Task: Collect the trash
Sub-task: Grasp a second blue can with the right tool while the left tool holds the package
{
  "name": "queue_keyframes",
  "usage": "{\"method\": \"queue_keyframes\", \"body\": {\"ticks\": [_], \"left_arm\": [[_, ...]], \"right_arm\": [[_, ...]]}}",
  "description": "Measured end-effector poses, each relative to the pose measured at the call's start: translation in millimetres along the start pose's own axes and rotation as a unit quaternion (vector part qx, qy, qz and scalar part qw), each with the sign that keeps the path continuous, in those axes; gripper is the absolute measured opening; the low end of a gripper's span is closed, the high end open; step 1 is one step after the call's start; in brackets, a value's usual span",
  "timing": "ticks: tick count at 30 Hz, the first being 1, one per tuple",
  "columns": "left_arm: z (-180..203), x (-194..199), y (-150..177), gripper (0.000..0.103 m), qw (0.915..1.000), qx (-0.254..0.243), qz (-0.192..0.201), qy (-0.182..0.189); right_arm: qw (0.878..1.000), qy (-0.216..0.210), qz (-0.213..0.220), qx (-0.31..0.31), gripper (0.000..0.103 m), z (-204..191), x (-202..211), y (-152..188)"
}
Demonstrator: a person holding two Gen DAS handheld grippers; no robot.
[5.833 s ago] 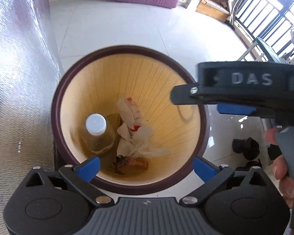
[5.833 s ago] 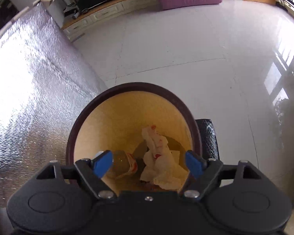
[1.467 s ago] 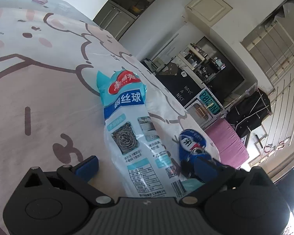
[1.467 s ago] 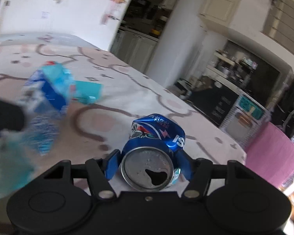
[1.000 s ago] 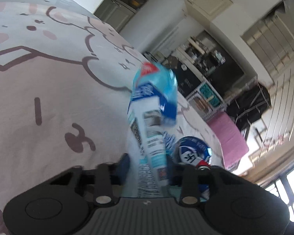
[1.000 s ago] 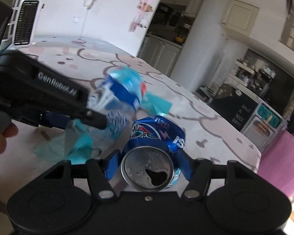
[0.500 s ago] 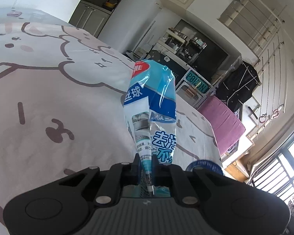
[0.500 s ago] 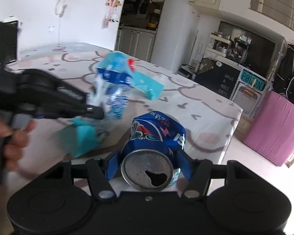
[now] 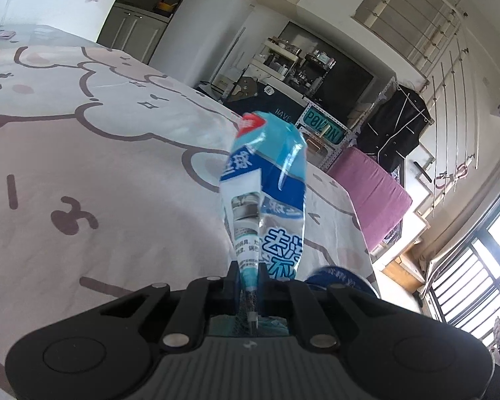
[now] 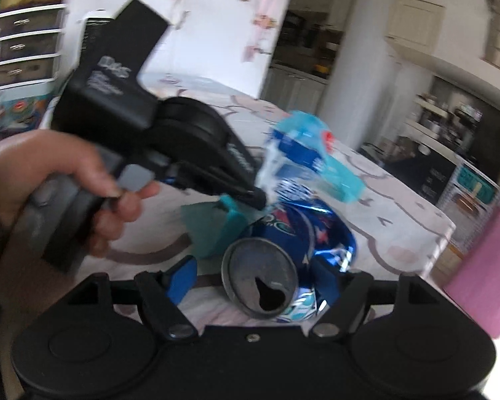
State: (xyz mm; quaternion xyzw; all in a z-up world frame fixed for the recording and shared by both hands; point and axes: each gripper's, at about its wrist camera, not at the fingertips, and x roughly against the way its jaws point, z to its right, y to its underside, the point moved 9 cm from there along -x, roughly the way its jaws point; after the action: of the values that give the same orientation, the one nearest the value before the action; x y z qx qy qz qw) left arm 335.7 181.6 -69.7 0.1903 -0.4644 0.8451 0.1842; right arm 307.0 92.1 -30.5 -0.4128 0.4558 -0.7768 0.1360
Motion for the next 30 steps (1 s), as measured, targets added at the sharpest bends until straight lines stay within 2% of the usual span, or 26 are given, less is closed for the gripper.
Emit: {"method": "queue_keyframes", "body": {"ticks": [2, 6, 15, 22, 30], "left_arm": [[1, 0, 0, 0.008, 1.0, -0.005, 0.001, 0.0], [2, 1, 1, 0.008, 1.0, -0.01, 0.001, 0.0], [1, 5, -1, 0.007, 0.9999, -0.006, 0.008, -0.001], [3, 13, -4, 0.006, 0.9995, -0.017, 0.023, -0.013], [13, 23, -5, 0.006, 0.9987, -0.031, 0.038, -0.014]], "right_arm": [[1.0, -0.016, 0.002, 0.001, 0.068, -2, 3, -3], [1.0, -0.011, -0.001, -0.012, 0.047, 5, -1, -7], [0.999, 0.007, 0.014, -0.051, 0.045, 9, -4, -6], [0.992, 0.057, 0.027, -0.106, 0.043, 35, 5, -5], [0.985, 0.088, 0.045, -0.143, 0.041, 55, 23, 2]]}}
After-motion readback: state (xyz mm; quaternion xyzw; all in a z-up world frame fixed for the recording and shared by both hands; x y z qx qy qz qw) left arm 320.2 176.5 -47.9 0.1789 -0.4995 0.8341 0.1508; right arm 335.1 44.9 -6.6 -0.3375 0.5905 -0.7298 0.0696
